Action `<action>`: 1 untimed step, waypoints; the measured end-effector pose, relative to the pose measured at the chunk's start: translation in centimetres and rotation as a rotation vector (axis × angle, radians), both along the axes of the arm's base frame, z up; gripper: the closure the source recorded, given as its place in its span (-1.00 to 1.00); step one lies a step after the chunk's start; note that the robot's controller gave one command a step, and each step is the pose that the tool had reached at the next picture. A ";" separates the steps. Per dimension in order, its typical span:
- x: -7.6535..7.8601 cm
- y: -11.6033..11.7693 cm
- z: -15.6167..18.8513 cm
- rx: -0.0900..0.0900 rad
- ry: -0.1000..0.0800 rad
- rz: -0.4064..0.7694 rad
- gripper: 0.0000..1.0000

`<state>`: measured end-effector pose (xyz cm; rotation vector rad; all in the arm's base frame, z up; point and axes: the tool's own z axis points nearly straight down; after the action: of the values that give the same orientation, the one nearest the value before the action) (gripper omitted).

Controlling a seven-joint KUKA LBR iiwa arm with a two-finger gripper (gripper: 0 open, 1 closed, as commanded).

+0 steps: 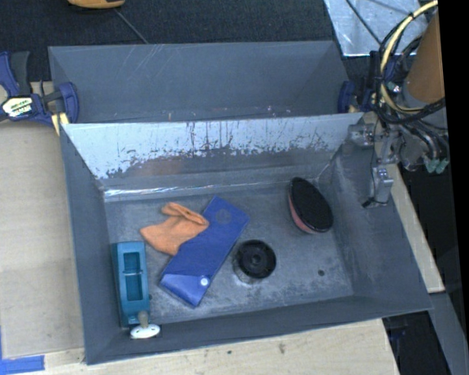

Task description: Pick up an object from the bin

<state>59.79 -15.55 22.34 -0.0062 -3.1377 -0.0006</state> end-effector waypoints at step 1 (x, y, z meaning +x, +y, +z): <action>0.1 0.1 0.5 -0.001 -0.007 0.003 -1.00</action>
Offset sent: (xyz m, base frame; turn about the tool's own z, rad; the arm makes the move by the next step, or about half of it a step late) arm 0.0237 0.0344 -0.1534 0.2049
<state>59.86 -15.44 22.84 -0.0012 -3.1444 0.0012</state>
